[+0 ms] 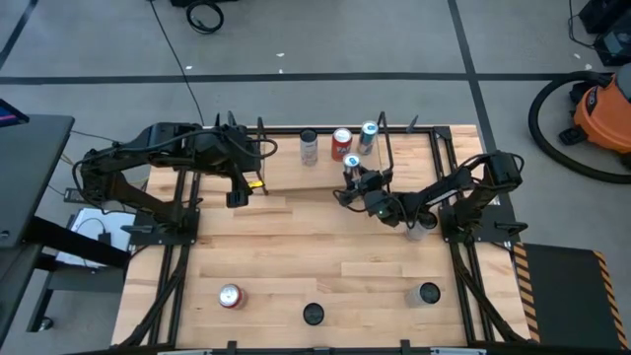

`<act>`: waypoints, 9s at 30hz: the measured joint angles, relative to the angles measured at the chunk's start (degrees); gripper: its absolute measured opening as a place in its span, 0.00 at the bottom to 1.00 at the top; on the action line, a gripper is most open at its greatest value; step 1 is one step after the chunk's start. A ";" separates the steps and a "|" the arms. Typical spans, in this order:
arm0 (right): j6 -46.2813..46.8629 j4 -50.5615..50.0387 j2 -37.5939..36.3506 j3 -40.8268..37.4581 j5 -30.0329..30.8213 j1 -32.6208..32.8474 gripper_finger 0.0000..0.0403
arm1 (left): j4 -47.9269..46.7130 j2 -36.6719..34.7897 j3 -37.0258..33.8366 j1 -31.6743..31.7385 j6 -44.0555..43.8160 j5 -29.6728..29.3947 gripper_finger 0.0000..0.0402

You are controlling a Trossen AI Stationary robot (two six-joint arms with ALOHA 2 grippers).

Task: Place canned beverage on shelf
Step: Put the blue soda can aligned with the other blue soda can on the shelf

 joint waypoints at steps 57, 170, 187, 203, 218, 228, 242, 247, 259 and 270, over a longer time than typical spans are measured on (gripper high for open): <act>-17.98 12.53 11.75 10.30 -28.03 -8.57 0.61 | -0.04 0.02 0.00 0.00 -0.31 0.01 0.79; -24.03 -64.54 -6.86 44.12 -63.42 -18.32 0.87 | -1.06 0.02 0.02 0.02 -1.38 -0.03 0.79; -25.47 -77.32 -1.27 49.77 -61.44 -18.38 0.87 | -2.43 0.02 0.02 0.02 -1.44 -0.03 0.79; -25.73 -78.26 2.05 49.72 -59.19 -18.45 0.87 | -2.62 0.02 0.02 0.02 -1.46 -0.03 0.79; -27.15 -78.65 3.53 49.72 -57.67 -18.49 0.68 | -2.67 0.02 0.02 0.01 -1.40 -0.02 0.79; -25.03 -83.03 1.85 49.71 -57.47 -18.82 0.60 | -3.00 0.02 0.02 0.00 -1.42 -0.03 0.79; -21.74 -92.77 -1.73 49.66 -53.93 -21.50 0.60 | -3.04 0.02 0.02 0.02 -1.46 -0.01 0.79; -21.64 -94.09 -2.14 49.66 -53.81 -22.22 0.60 | -3.24 0.02 0.02 0.01 -1.49 0.00 0.79; -22.21 -94.52 -14.24 49.66 -54.21 -22.94 0.61 | -4.04 0.02 0.02 0.00 -1.55 -0.03 0.79; -19.85 -89.13 -23.50 39.10 -56.18 -25.00 0.61 | -4.04 0.02 0.02 0.02 -2.91 -0.01 0.79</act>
